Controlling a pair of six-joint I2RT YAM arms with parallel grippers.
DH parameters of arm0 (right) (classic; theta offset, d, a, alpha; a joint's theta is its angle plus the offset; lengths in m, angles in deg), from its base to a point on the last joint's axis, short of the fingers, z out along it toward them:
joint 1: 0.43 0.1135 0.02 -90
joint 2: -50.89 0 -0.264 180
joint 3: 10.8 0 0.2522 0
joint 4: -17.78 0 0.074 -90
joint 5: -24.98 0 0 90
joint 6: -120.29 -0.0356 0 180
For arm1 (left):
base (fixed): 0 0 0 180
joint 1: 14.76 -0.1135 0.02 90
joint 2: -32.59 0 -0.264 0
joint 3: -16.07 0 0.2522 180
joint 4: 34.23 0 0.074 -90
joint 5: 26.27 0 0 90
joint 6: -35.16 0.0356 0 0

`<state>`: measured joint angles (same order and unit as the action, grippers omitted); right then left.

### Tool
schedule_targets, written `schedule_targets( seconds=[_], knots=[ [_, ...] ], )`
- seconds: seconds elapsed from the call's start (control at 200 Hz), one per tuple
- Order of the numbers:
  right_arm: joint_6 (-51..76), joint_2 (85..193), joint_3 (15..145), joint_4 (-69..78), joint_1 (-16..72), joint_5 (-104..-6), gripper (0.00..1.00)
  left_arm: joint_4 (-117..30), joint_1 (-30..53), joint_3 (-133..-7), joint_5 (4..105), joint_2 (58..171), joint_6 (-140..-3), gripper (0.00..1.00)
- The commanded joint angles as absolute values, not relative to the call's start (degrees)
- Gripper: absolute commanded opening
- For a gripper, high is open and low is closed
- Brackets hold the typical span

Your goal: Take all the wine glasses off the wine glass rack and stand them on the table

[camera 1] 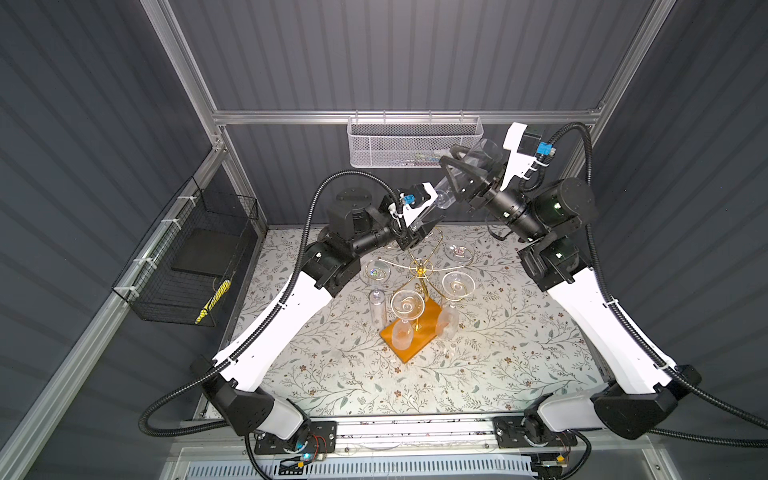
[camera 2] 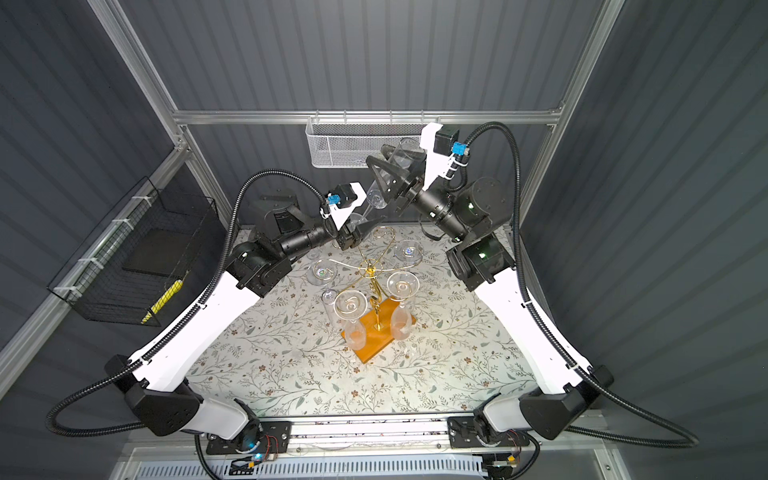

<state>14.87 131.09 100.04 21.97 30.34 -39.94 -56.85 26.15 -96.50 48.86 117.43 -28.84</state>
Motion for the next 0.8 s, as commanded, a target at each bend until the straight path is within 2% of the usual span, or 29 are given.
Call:
schedule_targets(
  seconds=[0.0, 0.18, 0.4, 0.795],
  knots=[
    [18.7, 128.7, 100.6, 22.4, 30.4, -40.7, 0.42, -55.0, 26.4, -95.7, 49.5, 114.3, -29.2, 0.74],
    [23.8, 127.1, 101.6, 19.2, 28.3, -42.6, 0.41, -54.8, 26.4, -92.4, 51.7, 109.2, -30.3, 0.80],
    [26.0, 125.6, 100.6, 16.9, 21.2, -42.5, 0.41, -54.1, 26.4, -87.6, 55.6, 101.8, -33.1, 0.82],
    [27.7, 124.8, 88.5, 19.8, 7.0, -44.3, 0.41, -55.7, 26.4, -79.6, 69.2, 90.3, -34.5, 0.84]
  ],
)
